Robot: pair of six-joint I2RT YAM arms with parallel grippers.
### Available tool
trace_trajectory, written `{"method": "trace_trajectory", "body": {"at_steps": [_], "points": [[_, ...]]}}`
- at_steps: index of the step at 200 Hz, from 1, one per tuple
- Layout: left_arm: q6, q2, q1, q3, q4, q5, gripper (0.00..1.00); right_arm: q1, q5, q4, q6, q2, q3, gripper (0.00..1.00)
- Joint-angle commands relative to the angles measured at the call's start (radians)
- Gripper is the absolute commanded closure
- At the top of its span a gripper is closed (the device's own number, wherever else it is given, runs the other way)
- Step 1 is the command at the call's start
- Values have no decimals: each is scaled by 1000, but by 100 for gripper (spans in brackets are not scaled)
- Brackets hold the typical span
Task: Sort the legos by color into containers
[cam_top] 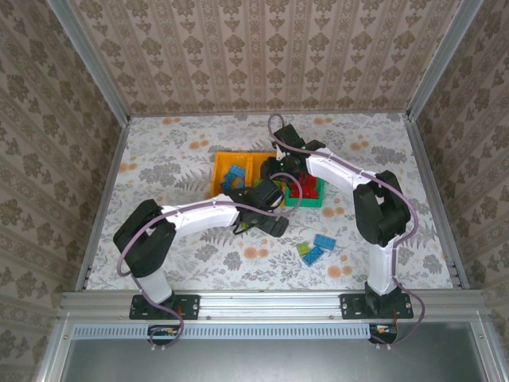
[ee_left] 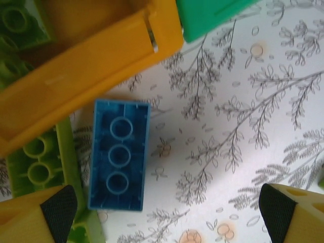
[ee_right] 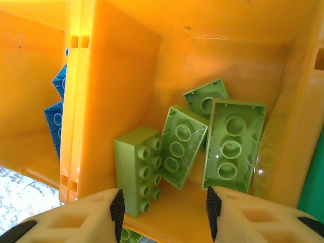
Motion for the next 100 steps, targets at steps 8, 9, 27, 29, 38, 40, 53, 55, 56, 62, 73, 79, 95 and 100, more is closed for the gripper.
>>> {"method": "trace_trajectory", "body": {"at_steps": [8, 9, 27, 29, 38, 40, 53, 55, 56, 62, 73, 79, 95, 100], "points": [[55, 41, 3, 48, -30, -34, 6, -9, 29, -62, -17, 6, 11, 45], [57, 42, 3, 48, -30, -35, 6, -9, 29, -62, -16, 5, 10, 45], [65, 65, 10, 54, -33, -33, 7, -11, 35, -55, -17, -32, -9, 42], [66, 67, 11, 54, -34, -32, 7, -11, 36, -54, -16, -39, -12, 41], [65, 74, 16, 55, -32, -28, 8, -14, 41, -51, -16, -67, -27, 40], [66, 77, 16, 54, -33, -27, 8, -14, 42, -50, -14, -73, -32, 40], [66, 87, 20, 50, -29, -23, 8, -21, 46, -39, -11, -122, -66, 38], [67, 88, 20, 51, -29, -23, 8, -23, 46, -37, -10, -130, -71, 38], [68, 89, 20, 51, -29, -22, 8, -24, 46, -36, -8, -134, -75, 38], [68, 91, 21, 51, -27, -20, 9, -30, 49, -30, -5, -157, -94, 37], [72, 101, 21, 54, -28, -20, 9, -42, 54, -21, 1, -205, -131, 37], [75, 106, 21, 56, -28, -19, 9, -49, 59, -18, 3, -230, -149, 37], [79, 120, 21, 61, -24, -6, 12, -66, 76, -20, 3, -292, -190, 36], [78, 123, 21, 62, -22, -1, 13, -72, 81, -22, 2, -311, -201, 36]]}}
